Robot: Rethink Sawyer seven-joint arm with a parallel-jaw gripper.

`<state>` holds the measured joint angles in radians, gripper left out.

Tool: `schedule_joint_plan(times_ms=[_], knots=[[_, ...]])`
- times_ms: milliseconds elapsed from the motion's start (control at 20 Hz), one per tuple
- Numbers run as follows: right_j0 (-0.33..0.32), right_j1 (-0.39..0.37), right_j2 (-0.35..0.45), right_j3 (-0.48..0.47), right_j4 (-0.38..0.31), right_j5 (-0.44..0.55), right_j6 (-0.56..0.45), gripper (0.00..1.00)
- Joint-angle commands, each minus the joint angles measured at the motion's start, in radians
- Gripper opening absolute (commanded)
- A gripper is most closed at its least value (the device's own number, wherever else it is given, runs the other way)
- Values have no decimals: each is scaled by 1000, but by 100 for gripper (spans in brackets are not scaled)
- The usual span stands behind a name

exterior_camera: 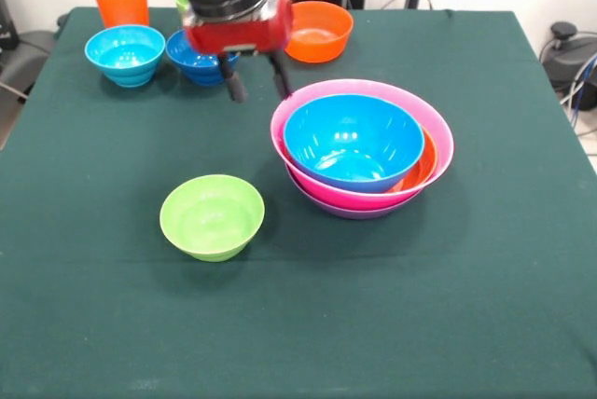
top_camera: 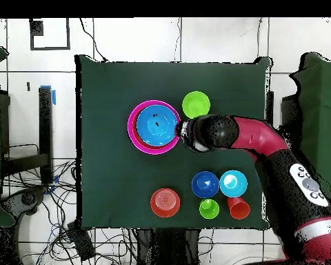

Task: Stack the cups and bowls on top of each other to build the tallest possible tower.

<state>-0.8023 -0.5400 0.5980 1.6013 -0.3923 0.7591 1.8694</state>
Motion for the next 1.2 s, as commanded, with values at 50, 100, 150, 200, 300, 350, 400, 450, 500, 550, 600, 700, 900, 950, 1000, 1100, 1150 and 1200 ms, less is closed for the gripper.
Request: schedule_joint_plan(times_ms=[50, 100, 150, 200, 300, 350, 400, 450, 500, 550, 600, 700, 900, 950, 1000, 1100, 1150, 1200], knots=[[30, 181, 55, -306, -111, 129, -373, 100], [29, 189, 60, -316, -112, 135, -381, 100], [32, 196, 62, -333, -110, 147, -385, 100], [30, 201, 67, -340, -110, 146, -391, 100], [31, 209, 70, -361, -115, 160, -400, 100], [32, 209, 71, -369, -122, 154, -405, 100], [36, 205, 70, -375, -133, 145, -409, 100], [42, 198, 72, -383, -148, 133, -421, 100], [49, 196, 76, -398, -162, 126, -439, 100], [60, 198, 77, -414, -167, 138, -445, 100], [68, 206, 81, -433, -169, 145, -456, 100], [85, 246, 98, -486, -168, 169, -492, 100], [111, 321, 122, -563, -173, 171, -553, 100], [115, 331, 125, -572, -178, 162, -571, 100], [123, 338, 125, -583, -184, 161, -584, 100], [137, 339, 120, -597, -198, 156, -611, 100], [145, 336, 113, -603, -201, 165, -614, 100], [151, 332, 109, -606, -203, 171, -620, 100]])
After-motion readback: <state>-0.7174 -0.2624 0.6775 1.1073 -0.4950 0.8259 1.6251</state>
